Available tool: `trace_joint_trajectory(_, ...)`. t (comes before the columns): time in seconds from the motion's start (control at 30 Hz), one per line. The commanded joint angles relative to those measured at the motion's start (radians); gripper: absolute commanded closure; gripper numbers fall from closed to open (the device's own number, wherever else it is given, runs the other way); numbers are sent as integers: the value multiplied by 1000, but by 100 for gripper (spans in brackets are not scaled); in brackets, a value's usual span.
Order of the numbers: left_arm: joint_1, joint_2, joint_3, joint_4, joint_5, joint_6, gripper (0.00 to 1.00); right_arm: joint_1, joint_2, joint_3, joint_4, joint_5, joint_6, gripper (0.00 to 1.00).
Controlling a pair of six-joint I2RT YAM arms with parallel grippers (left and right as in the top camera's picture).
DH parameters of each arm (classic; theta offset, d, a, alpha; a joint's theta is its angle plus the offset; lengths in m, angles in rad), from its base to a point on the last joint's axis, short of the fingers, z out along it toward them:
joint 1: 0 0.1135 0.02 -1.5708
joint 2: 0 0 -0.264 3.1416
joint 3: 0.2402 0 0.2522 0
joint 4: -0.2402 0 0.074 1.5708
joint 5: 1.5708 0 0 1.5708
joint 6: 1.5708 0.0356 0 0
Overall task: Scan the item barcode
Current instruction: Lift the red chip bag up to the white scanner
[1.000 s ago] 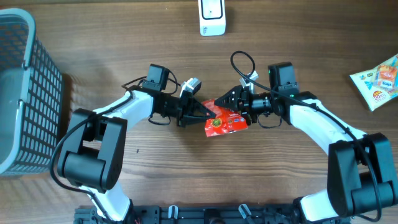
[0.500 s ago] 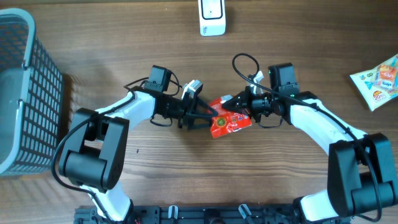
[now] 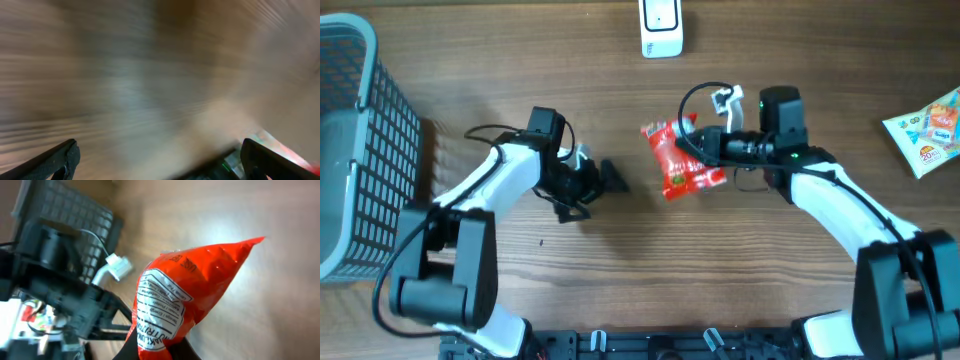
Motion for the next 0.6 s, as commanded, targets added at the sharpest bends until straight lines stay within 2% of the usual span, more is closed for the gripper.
trace_joint_trajectory(0.0,2,-32,12,8,-291,-101,0,7,-71,21,129,-35,-67,96)
trace_joint_trajectory(0.13,2,-32,12,64,-309,-101,0,7,-70,21,225,-34,-122,96)
trace_joint_trajectory(0.23,2,-33,19,205,-338,-95,0,7,-70,21,253,-35,-146,96)
trace_joint_trajectory(0.33,2,-33,68,237,-607,-90,0,7,-69,21,269,-34,-334,96)
trace_joint_trajectory(0.37,2,-33,76,240,-710,-90,0,7,-64,21,273,-32,-446,96)
trace_joint_trajectory(0.43,2,-32,76,241,-845,-90,0,7,-62,21,290,-34,-538,96)
trace_joint_trajectory(0.57,2,-32,75,237,-829,-91,0,7,-62,21,447,-194,-572,96)
